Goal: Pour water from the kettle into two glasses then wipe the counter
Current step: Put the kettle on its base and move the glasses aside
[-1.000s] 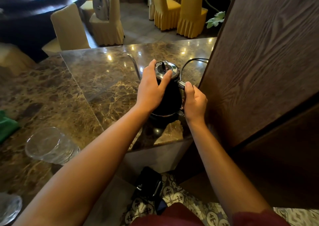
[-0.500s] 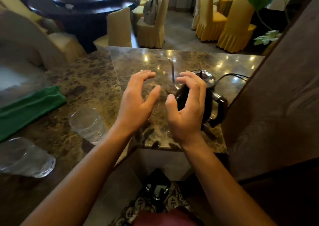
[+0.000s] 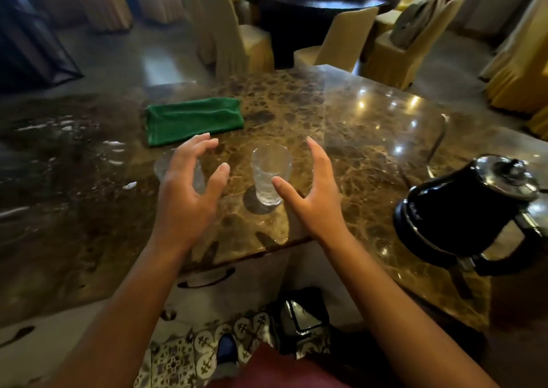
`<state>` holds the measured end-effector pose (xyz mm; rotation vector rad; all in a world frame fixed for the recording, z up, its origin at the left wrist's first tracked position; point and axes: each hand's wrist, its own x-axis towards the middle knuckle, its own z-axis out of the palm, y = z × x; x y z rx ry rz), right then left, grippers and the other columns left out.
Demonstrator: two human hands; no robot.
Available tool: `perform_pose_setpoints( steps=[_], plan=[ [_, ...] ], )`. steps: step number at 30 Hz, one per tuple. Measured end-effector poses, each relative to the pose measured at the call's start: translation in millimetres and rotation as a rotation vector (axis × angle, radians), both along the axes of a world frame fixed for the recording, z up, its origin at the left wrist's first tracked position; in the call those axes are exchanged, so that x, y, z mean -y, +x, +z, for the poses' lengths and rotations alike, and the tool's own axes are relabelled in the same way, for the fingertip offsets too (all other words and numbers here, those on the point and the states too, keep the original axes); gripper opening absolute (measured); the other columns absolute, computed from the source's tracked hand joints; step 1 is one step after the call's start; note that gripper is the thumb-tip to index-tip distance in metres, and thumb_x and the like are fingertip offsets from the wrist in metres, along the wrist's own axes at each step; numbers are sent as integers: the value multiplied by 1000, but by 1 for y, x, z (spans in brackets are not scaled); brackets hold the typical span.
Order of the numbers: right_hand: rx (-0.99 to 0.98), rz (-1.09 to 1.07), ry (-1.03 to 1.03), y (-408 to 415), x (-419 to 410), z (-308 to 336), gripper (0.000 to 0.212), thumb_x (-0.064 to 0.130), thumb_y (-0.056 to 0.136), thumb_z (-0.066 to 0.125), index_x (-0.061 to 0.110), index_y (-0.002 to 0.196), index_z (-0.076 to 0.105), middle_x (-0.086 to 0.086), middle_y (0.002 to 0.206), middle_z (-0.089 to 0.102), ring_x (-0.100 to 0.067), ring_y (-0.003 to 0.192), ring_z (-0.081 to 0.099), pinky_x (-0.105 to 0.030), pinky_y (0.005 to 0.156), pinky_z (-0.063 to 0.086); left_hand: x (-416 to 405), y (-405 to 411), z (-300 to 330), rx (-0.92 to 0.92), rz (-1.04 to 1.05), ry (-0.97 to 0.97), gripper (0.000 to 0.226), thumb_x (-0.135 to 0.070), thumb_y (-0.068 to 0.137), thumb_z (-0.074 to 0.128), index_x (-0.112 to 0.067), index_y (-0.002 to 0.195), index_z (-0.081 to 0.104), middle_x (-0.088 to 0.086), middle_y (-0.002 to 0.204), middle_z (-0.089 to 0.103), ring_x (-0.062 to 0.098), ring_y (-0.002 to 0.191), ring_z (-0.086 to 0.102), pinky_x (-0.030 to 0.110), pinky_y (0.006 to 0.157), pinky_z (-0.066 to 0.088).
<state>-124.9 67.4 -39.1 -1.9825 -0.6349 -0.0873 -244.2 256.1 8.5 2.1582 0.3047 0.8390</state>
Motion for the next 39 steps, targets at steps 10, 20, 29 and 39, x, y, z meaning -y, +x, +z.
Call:
perform_pose_setpoints(
  steps=[10, 20, 29, 39],
  plan=[
    [-181, -13, -20, -6, -50, -16, 114, 67, 80, 78, 25, 167, 18, -2, 170, 31, -15, 154, 34, -44, 125, 35, -66, -18, -51, -150, 155, -190, 87, -56, 88, 71, -29, 160, 28, -8, 162, 34, 4, 144, 33, 20, 110, 31],
    [-304, -204, 111, -14, -69, -29, 114, 46, 80, 89, 29, 167, 16, 1, 150, 55, -13, 135, 56, -23, 112, 46, -95, -2, -85, -140, -7, -411, 99, -51, 79, 81, -30, 158, 25, 1, 150, 51, 11, 136, 52, 28, 110, 42],
    [-349, -316, 145, -14, -82, -47, 98, 59, 71, 88, 32, 152, 40, 9, 129, 63, -16, 114, 71, -42, 100, 59, -111, 5, -92, -150, -174, -402, 92, -47, 80, 78, -24, 154, 28, -1, 136, 57, 8, 127, 56, 17, 103, 45],
    [-365, -338, 139, -11, -84, -46, 71, 32, 80, 92, 28, 137, 51, 5, 124, 66, -2, 101, 71, -26, 89, 59, -117, 4, -92, -172, -214, -496, 94, -53, 74, 82, -24, 152, 36, -10, 136, 57, 2, 130, 55, 42, 111, 49]
  ],
)
